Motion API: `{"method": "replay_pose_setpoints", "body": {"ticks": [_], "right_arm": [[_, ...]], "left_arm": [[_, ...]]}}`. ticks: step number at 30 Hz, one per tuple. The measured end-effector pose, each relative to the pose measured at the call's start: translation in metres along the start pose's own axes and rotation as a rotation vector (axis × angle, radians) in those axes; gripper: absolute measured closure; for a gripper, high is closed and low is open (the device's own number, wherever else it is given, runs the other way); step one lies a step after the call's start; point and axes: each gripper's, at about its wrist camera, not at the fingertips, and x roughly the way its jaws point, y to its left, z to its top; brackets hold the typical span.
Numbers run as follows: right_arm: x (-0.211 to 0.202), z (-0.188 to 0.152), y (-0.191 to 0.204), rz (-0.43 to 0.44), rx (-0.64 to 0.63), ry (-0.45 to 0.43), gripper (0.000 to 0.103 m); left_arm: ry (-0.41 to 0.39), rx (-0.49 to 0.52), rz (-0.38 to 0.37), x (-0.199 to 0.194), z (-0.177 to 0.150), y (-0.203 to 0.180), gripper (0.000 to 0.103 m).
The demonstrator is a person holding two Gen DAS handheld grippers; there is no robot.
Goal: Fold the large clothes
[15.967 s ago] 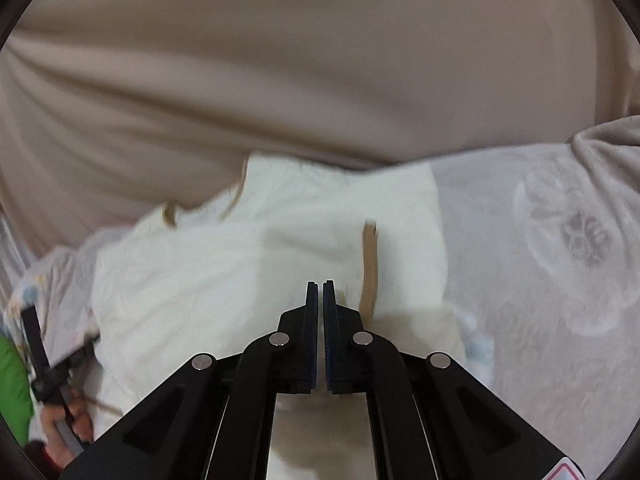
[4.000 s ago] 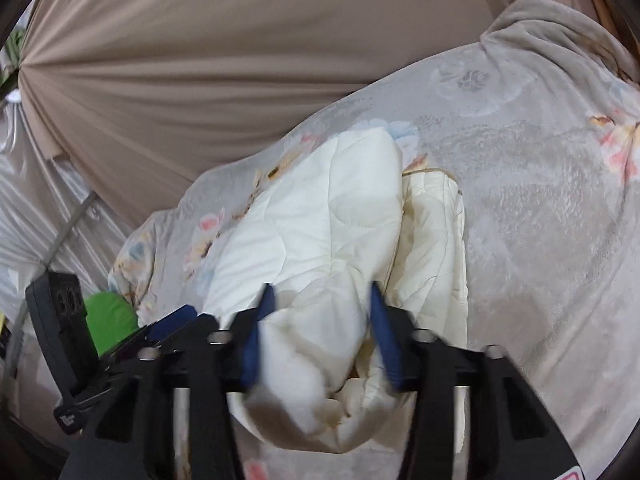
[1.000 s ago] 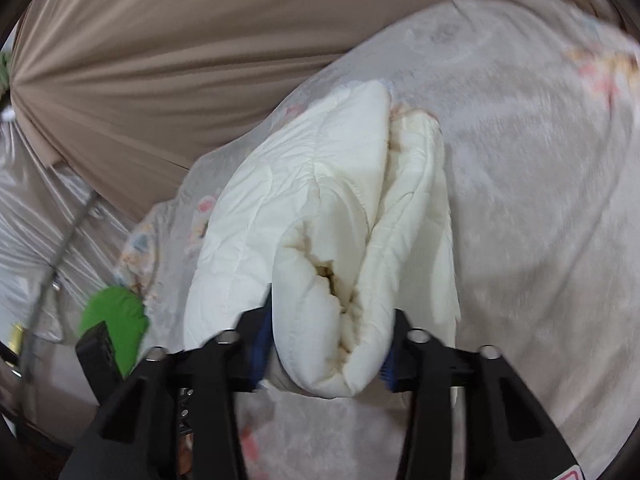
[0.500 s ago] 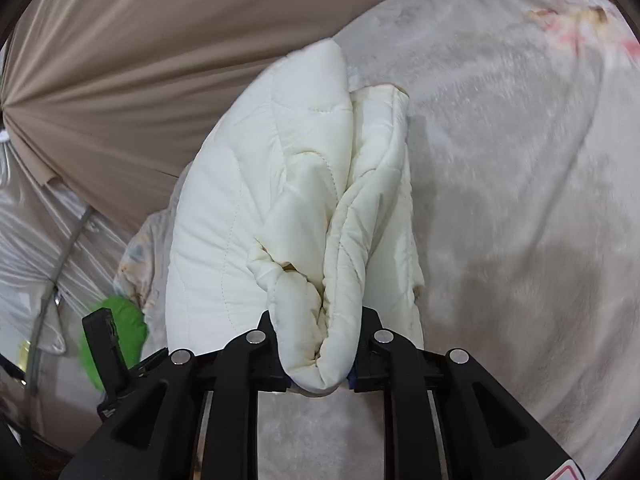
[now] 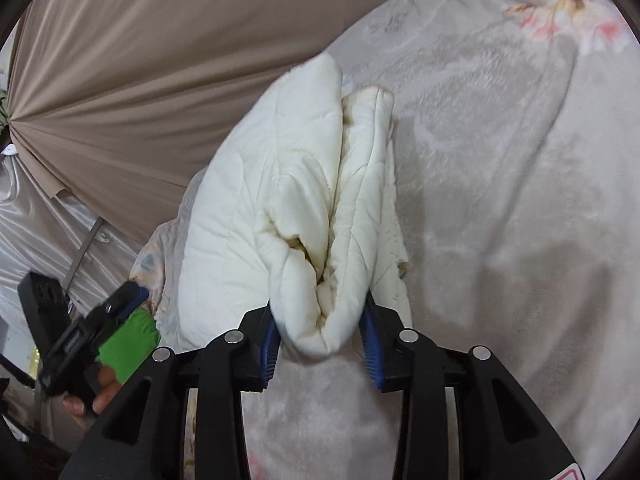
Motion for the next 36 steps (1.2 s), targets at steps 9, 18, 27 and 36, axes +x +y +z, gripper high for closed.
{"method": "replay_pose_setpoints", "body": {"ticks": [9, 18, 27, 36], "right_arm": [[-0.009, 0.055, 0.065, -0.189, -0.255, -0.151, 0.070], [0.090, 0.117, 0.038, -0.075, -0.105, 0.060, 0.093], [0.101, 0.098, 0.017, -0.180, -0.165, 0.080, 0.100], [0.004, 0.060, 0.017, -0.065, -0.080, -0.013, 0.041]], "left_arm": [[0.040, 0.105, 0.131, 0.059, -0.008, -0.038, 0.035], [0.049, 0.083, 0.147, 0.060, -0.005, -0.038, 0.033], [0.035, 0.097, 0.124, 0.061, -0.005, -0.041, 0.027], [0.079, 0.017, -0.001, 0.022, -0.017, -0.008, 0.013]]}}
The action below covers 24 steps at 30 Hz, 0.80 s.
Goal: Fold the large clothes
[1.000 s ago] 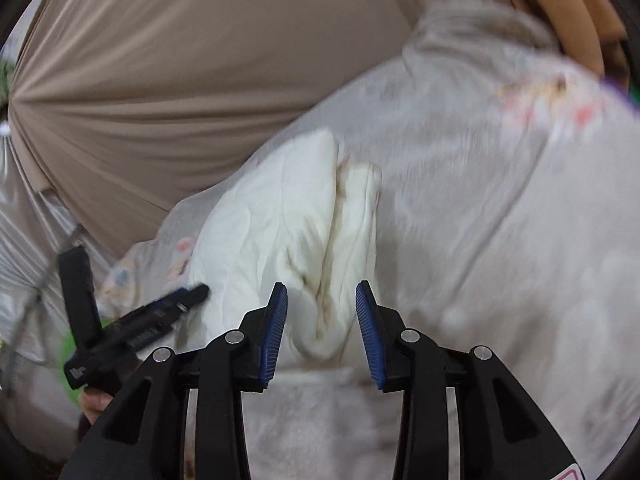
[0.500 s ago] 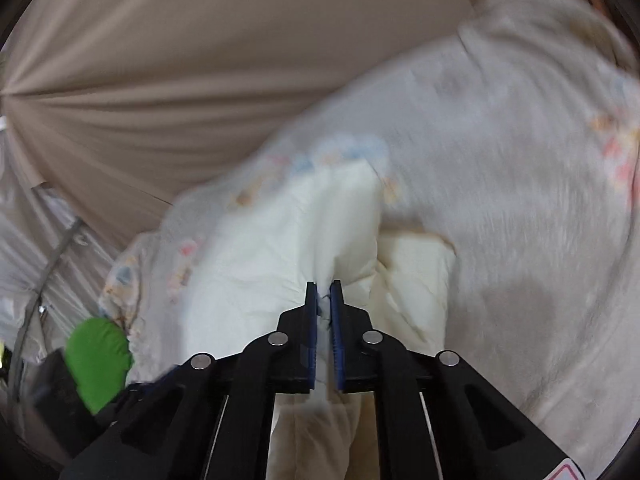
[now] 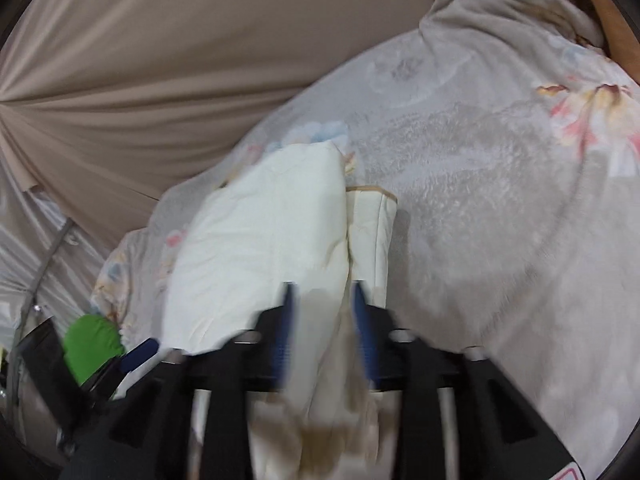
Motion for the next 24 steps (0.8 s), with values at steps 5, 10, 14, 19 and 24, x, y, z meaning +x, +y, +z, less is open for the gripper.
{"method": "replay_pose_setpoints", "body": {"ticks": [5, 10, 14, 19, 24], "right_arm": [[-0.013, -0.045, -0.015, 0.127, 0.100, 0.099, 0.035], [0.012, -0.040, 0.015, 0.111, 0.051, 0.132, 0.035], [0.029, -0.013, 0.076, 0.020, -0.120, 0.072, 0.035], [0.028, 0.008, 0.169, 0.033, -0.334, 0.014, 0.086], [-0.044, -0.010, 0.180, 0.321, -0.300, -0.162, 0.091]], "left_arm": [[0.085, 0.005, -0.003, -0.010, -0.046, 0.018, 0.010], [0.086, 0.010, 0.123, 0.010, -0.064, 0.023, 0.011], [0.059, -0.016, 0.214, 0.018, -0.060, 0.033, 0.013], [0.093, -0.085, 0.241, 0.028, -0.060, 0.051, 0.023], [0.040, -0.135, 0.136, 0.007, -0.055, 0.051, 0.023]]}}
